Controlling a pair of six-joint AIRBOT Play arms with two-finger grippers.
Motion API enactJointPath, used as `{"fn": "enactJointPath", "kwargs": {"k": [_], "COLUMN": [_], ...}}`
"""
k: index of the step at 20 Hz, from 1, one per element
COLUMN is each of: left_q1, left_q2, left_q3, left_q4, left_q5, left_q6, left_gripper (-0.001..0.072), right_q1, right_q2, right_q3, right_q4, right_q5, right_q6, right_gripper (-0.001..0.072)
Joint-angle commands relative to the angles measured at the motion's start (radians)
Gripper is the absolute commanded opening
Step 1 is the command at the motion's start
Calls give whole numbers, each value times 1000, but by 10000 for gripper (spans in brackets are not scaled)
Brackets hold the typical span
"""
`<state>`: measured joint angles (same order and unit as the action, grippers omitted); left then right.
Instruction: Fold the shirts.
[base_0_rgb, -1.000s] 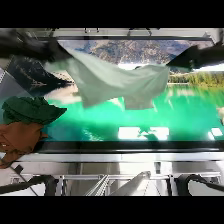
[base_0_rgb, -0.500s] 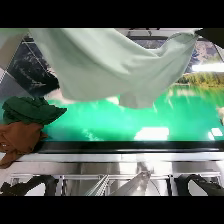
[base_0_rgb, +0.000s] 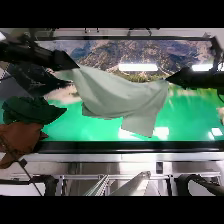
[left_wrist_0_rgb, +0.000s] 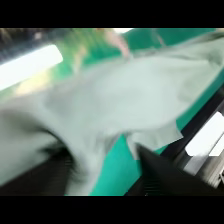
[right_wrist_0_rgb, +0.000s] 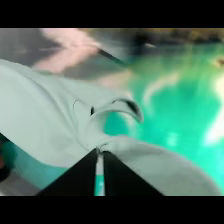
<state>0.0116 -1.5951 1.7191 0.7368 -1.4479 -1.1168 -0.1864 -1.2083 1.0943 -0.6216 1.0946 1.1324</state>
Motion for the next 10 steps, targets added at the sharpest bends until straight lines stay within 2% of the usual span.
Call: {"fn": "enactJointPath", "kwargs": {"k": [1, 5, 8, 10], "left_q1": [11, 128, 177, 178], "left_q2": [-195, -285, -259, -202], "left_q3": [32, 137, 5, -162], "left_q4": [-2, 26, 32, 32], "left_q5": [-45, -203, -307, -278], "left_q6": [-61, -224, -240, -212], "left_gripper": [720, 718, 702, 702], "right_q1": [-24, -161, -223, -232], "right_q2": [-123, -127, -145, -164], "right_q3": [-53, -32, -50, -90], "right_q4": [-61, -75, -207, -266], "right_q5": [-129, -113, -45, -4], "right_q6": [-3, 37, 47, 64], "right_gripper": [481, 487, 485, 485]}}
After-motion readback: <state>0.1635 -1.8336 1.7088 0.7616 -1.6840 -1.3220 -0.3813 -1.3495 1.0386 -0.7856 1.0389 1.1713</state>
